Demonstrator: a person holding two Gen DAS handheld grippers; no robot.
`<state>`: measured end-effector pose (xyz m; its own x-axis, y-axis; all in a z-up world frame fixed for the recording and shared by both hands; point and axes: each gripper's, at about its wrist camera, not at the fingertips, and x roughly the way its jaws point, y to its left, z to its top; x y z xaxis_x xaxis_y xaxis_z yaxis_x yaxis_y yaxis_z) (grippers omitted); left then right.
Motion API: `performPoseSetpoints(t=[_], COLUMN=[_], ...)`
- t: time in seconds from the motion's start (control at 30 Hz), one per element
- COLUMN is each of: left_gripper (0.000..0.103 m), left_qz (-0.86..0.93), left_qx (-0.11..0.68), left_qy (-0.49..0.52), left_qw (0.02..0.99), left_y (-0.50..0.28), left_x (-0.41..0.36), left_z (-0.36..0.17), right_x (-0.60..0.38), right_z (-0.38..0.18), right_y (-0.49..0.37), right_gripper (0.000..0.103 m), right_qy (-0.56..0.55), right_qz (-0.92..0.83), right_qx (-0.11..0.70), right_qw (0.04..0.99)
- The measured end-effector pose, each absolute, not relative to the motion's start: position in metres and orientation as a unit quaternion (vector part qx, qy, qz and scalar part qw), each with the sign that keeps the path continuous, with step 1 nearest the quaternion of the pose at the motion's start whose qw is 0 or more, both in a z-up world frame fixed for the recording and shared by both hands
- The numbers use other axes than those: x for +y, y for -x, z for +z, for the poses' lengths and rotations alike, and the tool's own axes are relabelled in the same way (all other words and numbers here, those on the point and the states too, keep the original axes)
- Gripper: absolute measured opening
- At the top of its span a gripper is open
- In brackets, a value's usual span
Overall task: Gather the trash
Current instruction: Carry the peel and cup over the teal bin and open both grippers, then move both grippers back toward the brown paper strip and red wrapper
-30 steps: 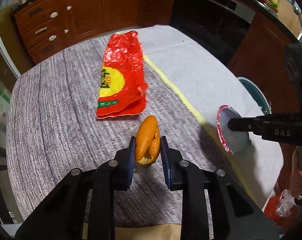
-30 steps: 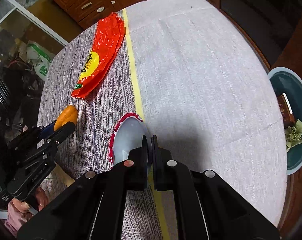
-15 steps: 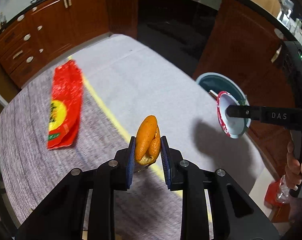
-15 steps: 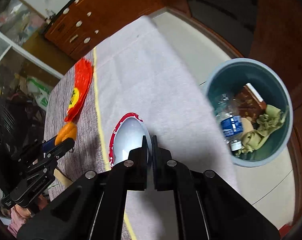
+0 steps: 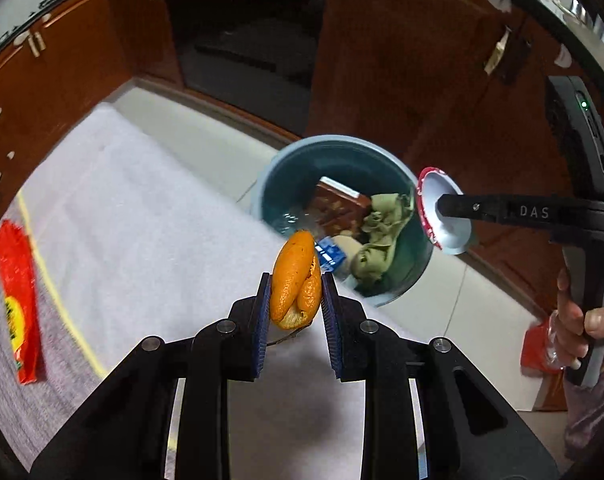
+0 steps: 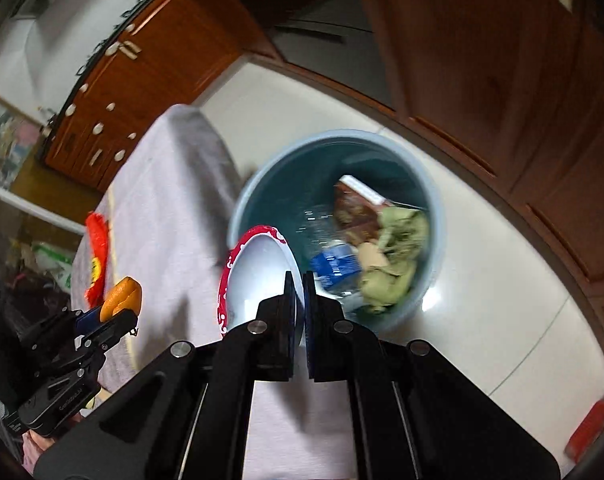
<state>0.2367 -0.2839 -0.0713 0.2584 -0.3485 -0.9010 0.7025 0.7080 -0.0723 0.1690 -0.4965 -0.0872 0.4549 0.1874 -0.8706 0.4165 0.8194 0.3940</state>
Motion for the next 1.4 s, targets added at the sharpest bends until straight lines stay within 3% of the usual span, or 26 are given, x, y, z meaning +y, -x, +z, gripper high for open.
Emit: performPoseSetpoints(t=[0.43,0.47,0.53,0.6,0.83,0.97,1.0,1.03,1.07,1.1,1.17,1.4], left_gripper=[0.028,0.031,0.054,0.065,0.074,0.080,0.081,0.082,0.084,0.088,0.095,0.096], left_qz=[-0.356,-0.353,-0.349,-0.343,-0.328,-0.326,-0.326,-0.326,-0.327,-0.327,-0.325,-0.323], left_qx=[0.534,0.538,0.541,0.532,0.540,0.540,0.539,0.539,0.538,0.536,0.532,0.530], left_qy=[-0.198,-0.200,-0.203,-0.202,-0.195,-0.190,-0.190,-0.189,-0.188,-0.188,-0.187,-0.178], left_qw=[0.741,0.738,0.738,0.748,0.751,0.753,0.753,0.753,0.754,0.755,0.759,0.763], left_y=[-0.254,-0.256,-0.257,-0.258,-0.263,-0.261,-0.260,-0.260,-0.259,-0.259,-0.257,-0.249], left_x=[-0.355,-0.358,-0.361,-0.360,-0.349,-0.342,-0.342,-0.341,-0.340,-0.340,-0.337,-0.323], left_z=[-0.120,-0.124,-0.126,-0.125,-0.124,-0.120,-0.119,-0.118,-0.116,-0.115,-0.112,-0.102], right_x=[-0.530,-0.532,-0.534,-0.535,-0.535,-0.533,-0.533,-0.532,-0.532,-0.531,-0.529,-0.519], right_z=[-0.108,-0.109,-0.113,-0.116,-0.121,-0.122,-0.122,-0.122,-0.121,-0.118,-0.114,-0.115], right_y=[-0.179,-0.180,-0.183,-0.185,-0.192,-0.195,-0.196,-0.196,-0.196,-0.195,-0.196,-0.192], right_gripper=[0.004,0.004,0.004,0.004,0.004,0.010,0.027,0.064,0.078,0.084,0.084,0.086], right_qy=[-0.295,-0.295,-0.296,-0.296,-0.294,-0.294,-0.299,-0.304,-0.306,-0.305,-0.298,-0.303], right_qz=[-0.091,-0.093,-0.094,-0.094,-0.091,-0.090,-0.087,-0.086,-0.087,-0.092,-0.093,-0.100], right_qx=[0.527,0.528,0.530,0.533,0.538,0.539,0.540,0.538,0.534,0.527,0.528,0.541], right_qw=[0.792,0.791,0.789,0.787,0.785,0.784,0.782,0.782,0.783,0.788,0.790,0.778])
